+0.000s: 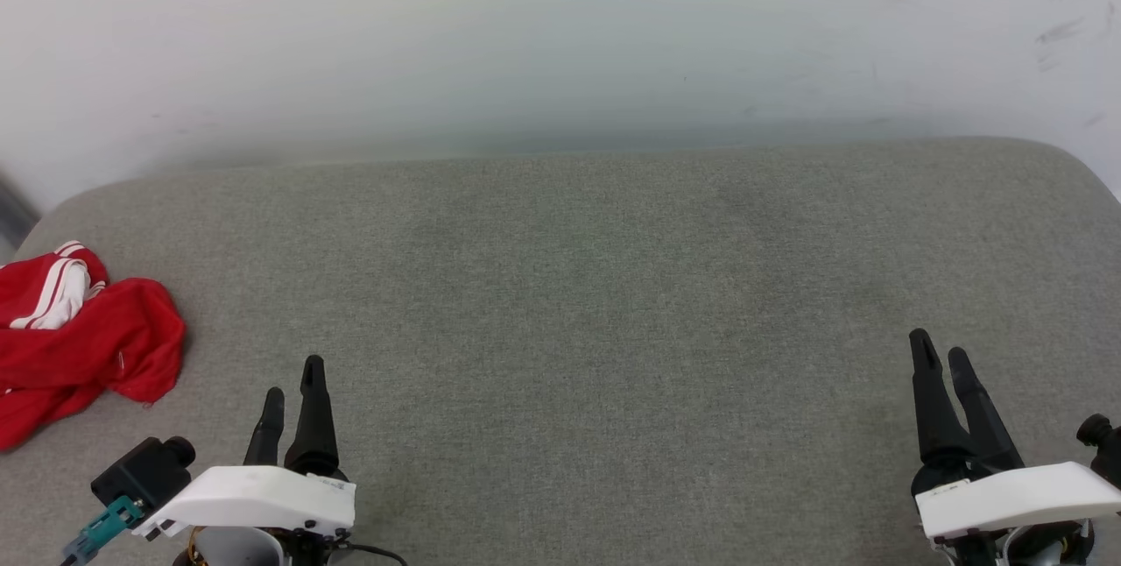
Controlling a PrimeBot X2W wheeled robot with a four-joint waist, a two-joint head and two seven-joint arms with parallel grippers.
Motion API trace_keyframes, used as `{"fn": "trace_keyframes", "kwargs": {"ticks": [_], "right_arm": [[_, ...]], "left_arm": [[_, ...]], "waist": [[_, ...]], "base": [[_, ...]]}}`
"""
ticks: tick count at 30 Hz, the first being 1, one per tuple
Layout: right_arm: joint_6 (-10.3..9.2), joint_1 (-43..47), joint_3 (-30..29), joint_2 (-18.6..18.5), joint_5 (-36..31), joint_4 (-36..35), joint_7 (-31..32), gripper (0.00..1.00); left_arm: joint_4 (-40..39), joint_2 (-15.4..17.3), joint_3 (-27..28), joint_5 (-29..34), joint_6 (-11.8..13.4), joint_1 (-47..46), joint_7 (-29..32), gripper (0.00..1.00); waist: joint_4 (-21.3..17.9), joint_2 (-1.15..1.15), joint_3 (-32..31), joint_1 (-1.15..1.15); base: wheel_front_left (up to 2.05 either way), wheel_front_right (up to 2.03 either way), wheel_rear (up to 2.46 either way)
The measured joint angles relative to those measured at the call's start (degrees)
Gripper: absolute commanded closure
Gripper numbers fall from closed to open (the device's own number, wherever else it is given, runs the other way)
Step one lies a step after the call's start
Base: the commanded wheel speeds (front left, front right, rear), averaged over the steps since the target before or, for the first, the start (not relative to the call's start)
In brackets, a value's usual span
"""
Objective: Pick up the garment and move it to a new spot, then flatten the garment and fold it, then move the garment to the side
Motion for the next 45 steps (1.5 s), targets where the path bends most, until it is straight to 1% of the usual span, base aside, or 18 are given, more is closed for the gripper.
{"fn": "trace_keyframes", "kwargs": {"ticks": [15,34,45], "right_arm": [[0.00,1.2,0.7,0.0,-11.8,-0.7,-2.7,0.00],[0.01,2.5,1.2,0.0,-23.5,-3.3,-5.4,0.00],[0.01,3.4,1.5,0.0,-28.6,-4.0,-6.9,0.00]], "left_arm": [[-1.5,0.0,-2.3,12.2,1.8,1.1,-2.6,0.00],[-2.9,0.1,-4.0,24.2,1.8,2.2,-5.5,0.00],[-3.7,0.1,-4.9,29.9,1.8,2.8,-7.0,0.00]], "waist": [[0.2,0.00,0.0,0.00],[0.3,0.00,-0.1,0.00],[0.4,0.00,-0.1,0.00]], "base": [[0.00,0.00,0.00],[0.00,0.00,0.00],[0.00,0.00,0.00]]}}
